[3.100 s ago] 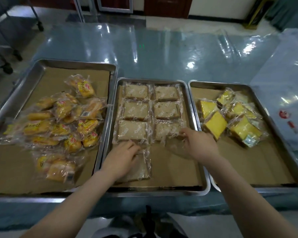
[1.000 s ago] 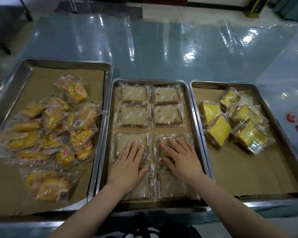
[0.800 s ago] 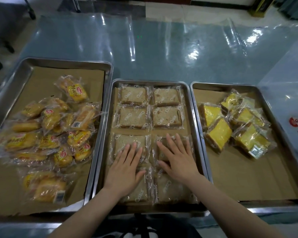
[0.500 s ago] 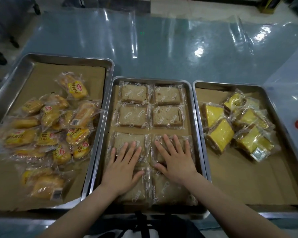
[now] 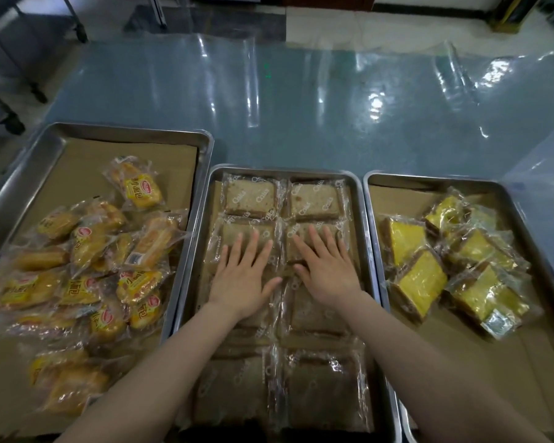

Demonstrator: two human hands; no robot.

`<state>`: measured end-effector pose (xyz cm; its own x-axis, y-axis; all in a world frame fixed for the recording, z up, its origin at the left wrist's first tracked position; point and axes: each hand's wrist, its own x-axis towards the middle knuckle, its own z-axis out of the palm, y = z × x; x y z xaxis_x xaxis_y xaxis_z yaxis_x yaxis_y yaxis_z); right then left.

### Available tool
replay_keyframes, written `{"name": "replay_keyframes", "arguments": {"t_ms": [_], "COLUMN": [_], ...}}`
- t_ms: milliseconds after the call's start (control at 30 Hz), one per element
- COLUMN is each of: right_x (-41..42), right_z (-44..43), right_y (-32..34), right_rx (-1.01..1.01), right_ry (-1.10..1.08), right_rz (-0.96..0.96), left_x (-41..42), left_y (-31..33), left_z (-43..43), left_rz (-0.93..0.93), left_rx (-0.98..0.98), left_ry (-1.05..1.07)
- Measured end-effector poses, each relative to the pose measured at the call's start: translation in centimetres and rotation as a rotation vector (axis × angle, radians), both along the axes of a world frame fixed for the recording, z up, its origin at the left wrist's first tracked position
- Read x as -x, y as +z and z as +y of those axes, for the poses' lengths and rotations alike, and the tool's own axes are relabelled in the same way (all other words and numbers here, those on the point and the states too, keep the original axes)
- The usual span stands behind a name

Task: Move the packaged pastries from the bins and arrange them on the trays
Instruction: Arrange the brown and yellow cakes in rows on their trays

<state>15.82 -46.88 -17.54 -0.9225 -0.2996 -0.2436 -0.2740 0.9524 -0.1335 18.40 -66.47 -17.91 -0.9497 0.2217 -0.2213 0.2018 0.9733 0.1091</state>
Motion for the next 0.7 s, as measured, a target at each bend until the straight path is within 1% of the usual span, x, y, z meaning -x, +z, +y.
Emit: {"name": "replay_keyframes", "arguments": {"t_ms": [67,200,300,367,467,600,700], "right_x": [-0.8,-2.7,-2.4,-0.9,2.8,7.3,8.1], "right_z": [0.4,1.1,0.6,-0.1,-1.2,-1.5,-0.8], "right_y": [-0.2,-0.2,0.4,0.8,0.9,0.5,-0.3], "right_rx": [-0.009,-0.028,0.020,0.055,0.087,0.054,0.041], "right_ry": [0.007,0.012,-0.012,-0.028,-0.056,-0.070,-0.096], "right_rz": [0.002,-0.002,0.043,0.092,0.107,0.067,0.029], "left_x": [-0.5,-2.0,-1.9,-0.9,1.9,6.5,8.2], "left_y": [-0.7,-1.4,-1.2,-1.1,-0.8,-0.5,-0.8], "left_z": [-0.1,-0.3,-0.2,-0.1,0.1,0.1,-0.4], "left_rz": [-0.022,-0.010,0.026,0.060,0.091,0.085,0.046], "left_rx": [0.007,0.017,-0.011,-0.017,-0.019,-0.026,-0.014], "left_ry": [-0.009,-0.011,0.021,0.043,0.084,0.106,0.093]}}
